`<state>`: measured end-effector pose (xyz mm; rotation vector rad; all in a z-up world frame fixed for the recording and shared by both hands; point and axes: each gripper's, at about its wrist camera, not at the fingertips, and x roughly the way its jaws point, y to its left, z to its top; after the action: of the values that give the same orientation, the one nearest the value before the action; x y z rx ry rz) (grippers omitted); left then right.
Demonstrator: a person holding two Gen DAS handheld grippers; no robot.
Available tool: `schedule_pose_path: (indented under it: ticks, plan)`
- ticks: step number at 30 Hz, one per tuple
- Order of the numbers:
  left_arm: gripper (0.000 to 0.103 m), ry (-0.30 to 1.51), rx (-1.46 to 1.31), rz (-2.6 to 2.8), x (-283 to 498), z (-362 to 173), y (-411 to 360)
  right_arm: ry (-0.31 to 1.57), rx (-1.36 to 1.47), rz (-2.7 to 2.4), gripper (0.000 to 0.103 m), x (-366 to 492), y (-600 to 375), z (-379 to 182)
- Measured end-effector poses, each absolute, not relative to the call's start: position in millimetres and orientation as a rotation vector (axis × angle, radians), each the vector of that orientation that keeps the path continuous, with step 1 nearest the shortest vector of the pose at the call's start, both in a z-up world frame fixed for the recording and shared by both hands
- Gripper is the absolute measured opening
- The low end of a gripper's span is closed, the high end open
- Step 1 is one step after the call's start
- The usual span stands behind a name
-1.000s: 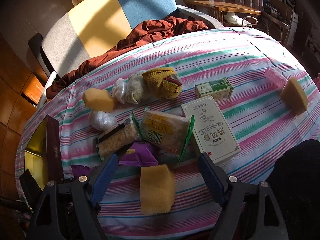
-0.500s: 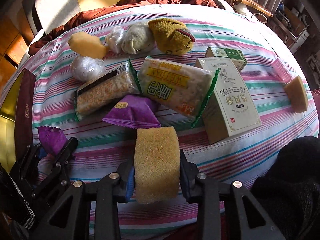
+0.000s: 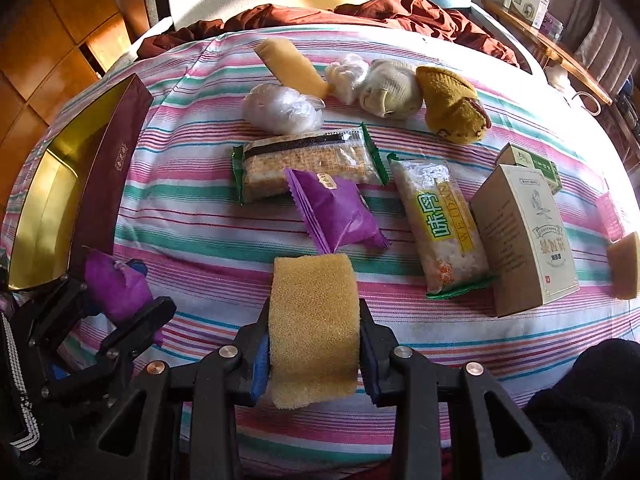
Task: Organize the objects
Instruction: 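Carry the purple packet into the gold tray and open the left gripper while the right carries the sponge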
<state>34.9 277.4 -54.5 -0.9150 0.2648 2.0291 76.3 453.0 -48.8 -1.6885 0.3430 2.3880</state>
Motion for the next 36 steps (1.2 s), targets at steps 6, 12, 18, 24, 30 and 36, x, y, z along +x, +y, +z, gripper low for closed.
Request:
schedule_pose_path:
  ticks: [6, 12, 18, 24, 30, 36]
  plan:
    - [0.033, 0.132, -0.890, 2.108, 22, -16, 232, 0.304, -1.674, 2.393, 0.036, 72, 450, -47]
    - [0.033, 0.020, -0.972, 2.258, -12, -9, 172, 0.263, -1.669, 2.421, 0.036, 64, 440, -52]
    - [0.033, -0.042, -1.002, 2.365, -29, -11, 114, 0.310, -1.660, 2.534, 0.036, 66, 434, -44]
    - [0.033, 0.024, -1.059, 2.483, -45, -21, 69, 0.464, -1.621, 2.713, 0.036, 65, 429, -34]
    - [0.033, 0.149, -1.121, 2.569, -59, -34, 50, 0.526, -1.654, 2.746, 0.036, 43, 403, -56]
    - [0.033, 0.190, -1.171, 2.590, -65, -45, 38, 0.373, -1.705, 2.715, 0.036, 38, 386, -66]
